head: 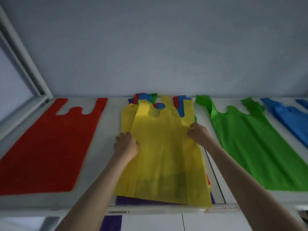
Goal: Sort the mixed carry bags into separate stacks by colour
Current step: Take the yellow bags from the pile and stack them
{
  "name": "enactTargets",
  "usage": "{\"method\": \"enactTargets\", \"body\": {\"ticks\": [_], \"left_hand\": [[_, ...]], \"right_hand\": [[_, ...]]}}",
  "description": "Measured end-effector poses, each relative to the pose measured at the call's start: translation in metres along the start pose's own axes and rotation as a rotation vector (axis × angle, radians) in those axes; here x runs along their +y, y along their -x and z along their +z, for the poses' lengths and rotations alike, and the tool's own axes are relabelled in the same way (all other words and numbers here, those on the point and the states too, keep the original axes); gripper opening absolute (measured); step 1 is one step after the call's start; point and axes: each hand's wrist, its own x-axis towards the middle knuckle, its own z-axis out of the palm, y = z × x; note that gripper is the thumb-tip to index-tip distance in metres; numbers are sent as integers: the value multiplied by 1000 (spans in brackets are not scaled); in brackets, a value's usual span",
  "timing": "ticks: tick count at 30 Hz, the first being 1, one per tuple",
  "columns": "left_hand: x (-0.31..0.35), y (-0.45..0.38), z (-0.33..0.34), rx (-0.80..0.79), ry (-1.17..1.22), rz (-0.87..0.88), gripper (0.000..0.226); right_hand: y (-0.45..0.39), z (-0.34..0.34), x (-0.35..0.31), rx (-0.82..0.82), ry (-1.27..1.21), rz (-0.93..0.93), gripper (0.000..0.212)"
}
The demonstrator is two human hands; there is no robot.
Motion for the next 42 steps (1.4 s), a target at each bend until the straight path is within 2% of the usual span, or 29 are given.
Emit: {"method": "enactTargets", "body": {"ticks": [3,6,9,12,15,18,21,23,25,28,31,37,42], "left_hand": [[-5,-20,1,23,15,-68,48],[-7,-34,1,52,90,-128,53],[-5,-43,-2,104,131,-156,49],[-6,-54,-3,106,190,-143,37],[-8,-62,0,72,298,-137,32],[-9,-65,1,100,409,-167,38],[-12,-68,2,125,463,-198,45],[-14,-69,3,99,463,-221,51],[-15,-69,4,70,452,-218,58],[-17,-69,5,72,511,-195,59],[-18,-66,4,104,568,-175,54],[-10,-55,-3,130,507,-75,42],[-5,-40,-4,103,294,-117,43]], "right_hand": [[-18,11,-8,69,53,-84,42],[-27,18,-22,-20,70,-202,44],[-34,21,-32,-72,-45,-250,41],[-45,20,-32,94,-171,-182,41],[-53,19,-27,172,-79,-44,44],[-60,17,-31,73,-180,45,46],[-64,13,-40,-45,-223,126,25],[-65,12,-44,-71,-181,184,22],[-67,12,-47,-109,-160,195,21],[-64,10,-54,-221,-293,183,18],[-65,9,-53,-166,-397,140,40],[-61,5,-45,78,-422,182,47],[-57,3,-33,3,-426,230,59]]}}
